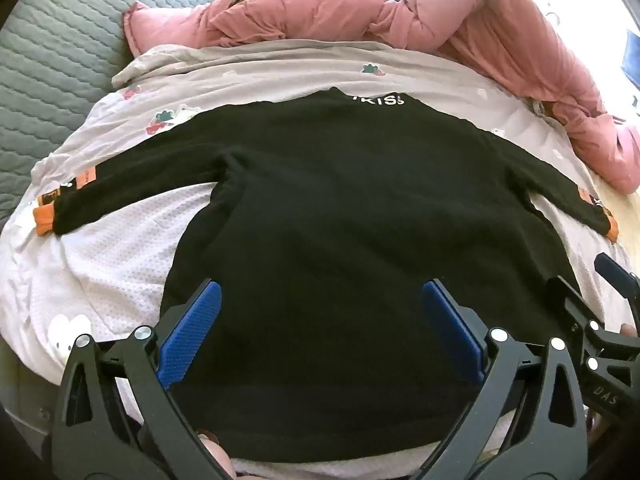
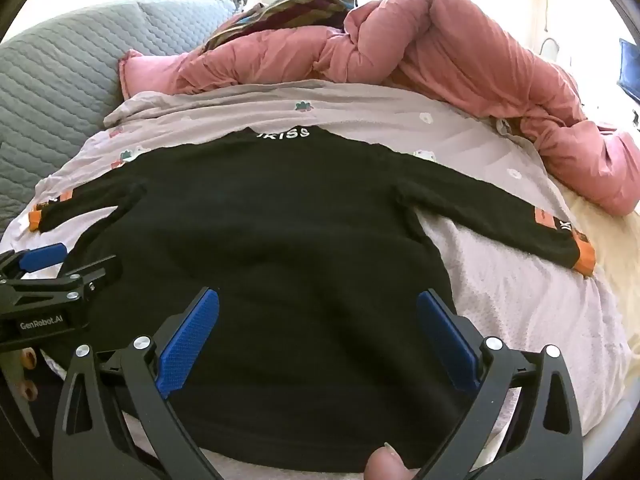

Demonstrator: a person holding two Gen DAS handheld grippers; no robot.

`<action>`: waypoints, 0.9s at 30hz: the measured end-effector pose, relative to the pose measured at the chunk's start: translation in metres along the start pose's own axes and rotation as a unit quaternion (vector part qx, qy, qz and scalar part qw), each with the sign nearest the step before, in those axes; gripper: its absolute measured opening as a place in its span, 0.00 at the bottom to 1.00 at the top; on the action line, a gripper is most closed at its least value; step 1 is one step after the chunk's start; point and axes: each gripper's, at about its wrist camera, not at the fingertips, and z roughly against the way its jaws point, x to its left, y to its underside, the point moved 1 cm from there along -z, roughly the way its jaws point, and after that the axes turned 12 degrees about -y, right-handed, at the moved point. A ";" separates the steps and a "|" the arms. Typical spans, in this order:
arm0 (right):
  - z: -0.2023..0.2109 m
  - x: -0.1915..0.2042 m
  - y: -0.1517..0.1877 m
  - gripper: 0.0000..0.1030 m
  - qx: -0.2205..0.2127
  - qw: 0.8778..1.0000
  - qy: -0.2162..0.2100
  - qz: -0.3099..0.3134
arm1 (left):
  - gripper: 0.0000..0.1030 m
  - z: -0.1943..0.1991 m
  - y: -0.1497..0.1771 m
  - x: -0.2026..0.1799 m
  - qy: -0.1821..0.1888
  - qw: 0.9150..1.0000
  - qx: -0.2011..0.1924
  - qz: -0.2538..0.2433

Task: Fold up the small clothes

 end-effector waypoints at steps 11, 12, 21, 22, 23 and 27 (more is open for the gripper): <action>0.010 0.001 -0.004 0.96 -0.006 1.000 -0.004 0.000 | 0.91 0.008 -0.001 0.002 0.009 1.000 -0.008 0.001; 0.009 0.003 0.000 0.96 -0.008 1.000 -0.001 0.005 | 0.91 0.008 0.000 0.002 0.008 1.000 -0.007 0.001; 0.011 0.005 0.002 0.96 -0.010 1.000 0.004 0.003 | 0.91 0.012 -0.001 0.003 0.006 1.000 -0.012 0.004; 0.011 0.005 0.002 0.96 -0.010 1.000 0.004 0.002 | 0.91 0.013 0.000 0.002 0.005 1.000 -0.012 0.004; 0.011 0.006 0.003 0.96 -0.010 1.000 0.005 0.002 | 0.91 0.013 0.000 0.002 0.006 1.000 -0.012 0.005; 0.012 0.006 0.003 0.96 -0.009 1.000 0.005 0.003 | 0.91 0.013 -0.001 0.003 0.004 1.000 -0.013 0.005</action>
